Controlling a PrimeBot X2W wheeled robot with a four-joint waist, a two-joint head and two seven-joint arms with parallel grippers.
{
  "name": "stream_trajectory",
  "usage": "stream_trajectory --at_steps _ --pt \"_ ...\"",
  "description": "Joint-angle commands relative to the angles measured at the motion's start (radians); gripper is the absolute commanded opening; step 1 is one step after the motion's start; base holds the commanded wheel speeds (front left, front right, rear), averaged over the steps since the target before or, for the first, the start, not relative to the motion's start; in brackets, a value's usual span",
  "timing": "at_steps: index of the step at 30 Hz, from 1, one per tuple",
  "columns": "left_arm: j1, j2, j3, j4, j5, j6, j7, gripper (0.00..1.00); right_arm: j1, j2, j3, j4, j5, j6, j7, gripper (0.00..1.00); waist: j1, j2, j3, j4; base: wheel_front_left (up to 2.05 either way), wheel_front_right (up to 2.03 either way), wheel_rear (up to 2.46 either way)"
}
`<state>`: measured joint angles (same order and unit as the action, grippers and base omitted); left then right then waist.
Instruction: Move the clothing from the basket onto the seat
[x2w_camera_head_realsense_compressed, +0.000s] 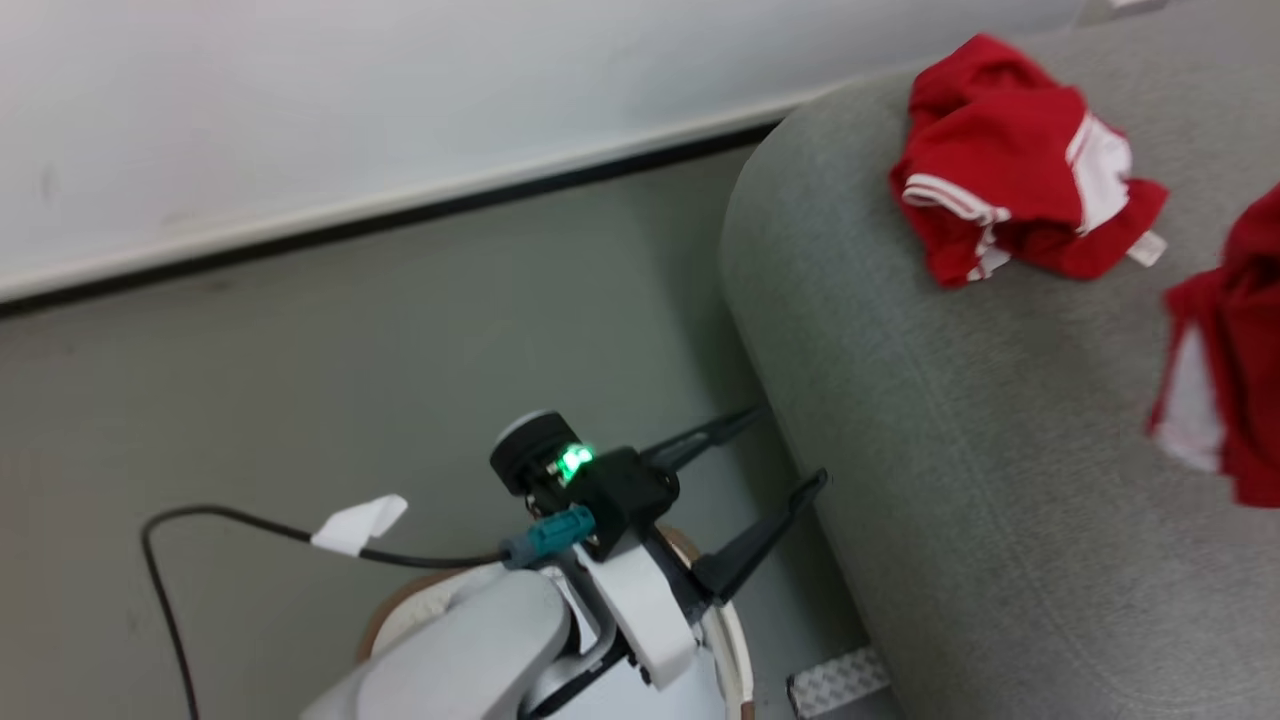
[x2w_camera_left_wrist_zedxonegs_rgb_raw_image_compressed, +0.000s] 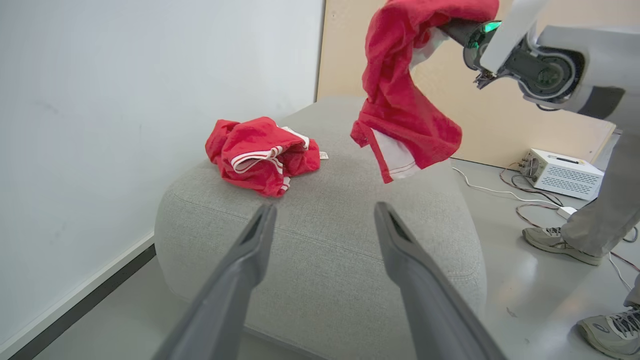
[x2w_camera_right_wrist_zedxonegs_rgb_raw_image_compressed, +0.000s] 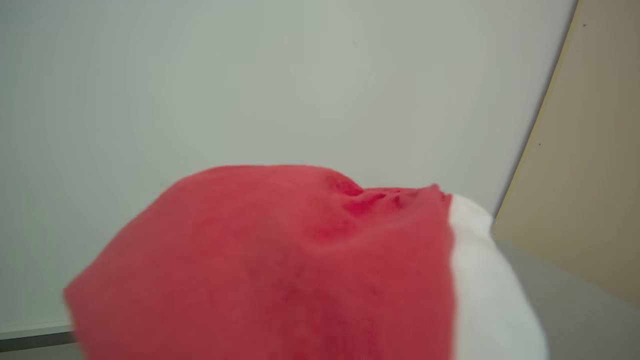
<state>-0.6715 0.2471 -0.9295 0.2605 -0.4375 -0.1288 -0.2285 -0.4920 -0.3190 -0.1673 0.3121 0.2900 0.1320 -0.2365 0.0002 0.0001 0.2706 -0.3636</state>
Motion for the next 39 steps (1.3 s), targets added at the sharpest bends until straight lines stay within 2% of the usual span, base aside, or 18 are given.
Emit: stream_trajectory --at_steps 1,7,14,20,27,29,30,31,39 --pt "-0.01 0.015 0.0 -0.009 0.009 -0.002 0.003 1.0 -0.025 -0.009 -0.013 0.013 -0.003 -0.003 0.004 0.0 -0.0002 -0.0001 0.068 0.033 0.0 0.0 0.0" --pt "-0.051 0.061 0.006 -0.073 0.021 -0.002 0.028 1.0 -0.156 -0.038 -0.104 0.12 -0.021 -0.003 0.041 0.0 -0.0002 -0.0001 0.185 0.066 0.0 0.0 0.0" --pt "-0.088 0.085 0.009 -0.111 0.029 -0.002 0.041 1.0 -0.309 -0.082 -0.143 0.3 -0.109 -0.003 0.1 0.0 -0.0002 -0.0001 0.284 0.105 0.0 0.0 0.0" --pt "-0.086 0.093 0.007 -0.098 0.027 0.0 0.028 1.0 -0.388 -0.111 -0.126 0.469 -0.223 -0.003 0.222 0.0 -0.0002 -0.0001 0.299 0.131 0.0 0.0 0.0" --pt "-0.083 0.083 0.009 -0.08 0.014 0.009 0.012 1.0 -0.41 -0.116 -0.11 0.606 -0.232 -0.003 0.305 0.01 -0.0002 -0.0001 0.276 0.146 0.0 0.0 0.0" --pt "-0.075 0.08 0.008 -0.07 0.01 0.01 0.007 1.0 -0.412 -0.12 -0.105 0.626 -0.232 -0.003 0.301 0.41 -0.0002 -0.0001 0.262 0.147 0.0 0.0 0.0" --pt "-0.071 0.078 0.008 -0.066 0.006 0.012 0.004 1.0 -0.41 -0.12 -0.097 0.635 -0.228 -0.003 0.3 0.74 -0.0002 -0.0001 0.252 0.146 0.0 0.0 0.0" --pt "-0.067 0.076 0.008 -0.06 0.005 0.013 0.002 1.0 -0.41 -0.122 -0.085 0.645 -0.224 -0.003 0.3 1.0 -0.0002 -0.0001 0.241 0.145 0.0 0.0 0.0" --pt "-0.009 0.059 0.011 -0.002 -0.026 0.024 -0.018 1.0 -0.358 -0.14 0.051 0.709 -0.174 -0.003 0.348 1.0 -0.0002 -0.0001 0.09 0.122 0.0 0.0 0.0"
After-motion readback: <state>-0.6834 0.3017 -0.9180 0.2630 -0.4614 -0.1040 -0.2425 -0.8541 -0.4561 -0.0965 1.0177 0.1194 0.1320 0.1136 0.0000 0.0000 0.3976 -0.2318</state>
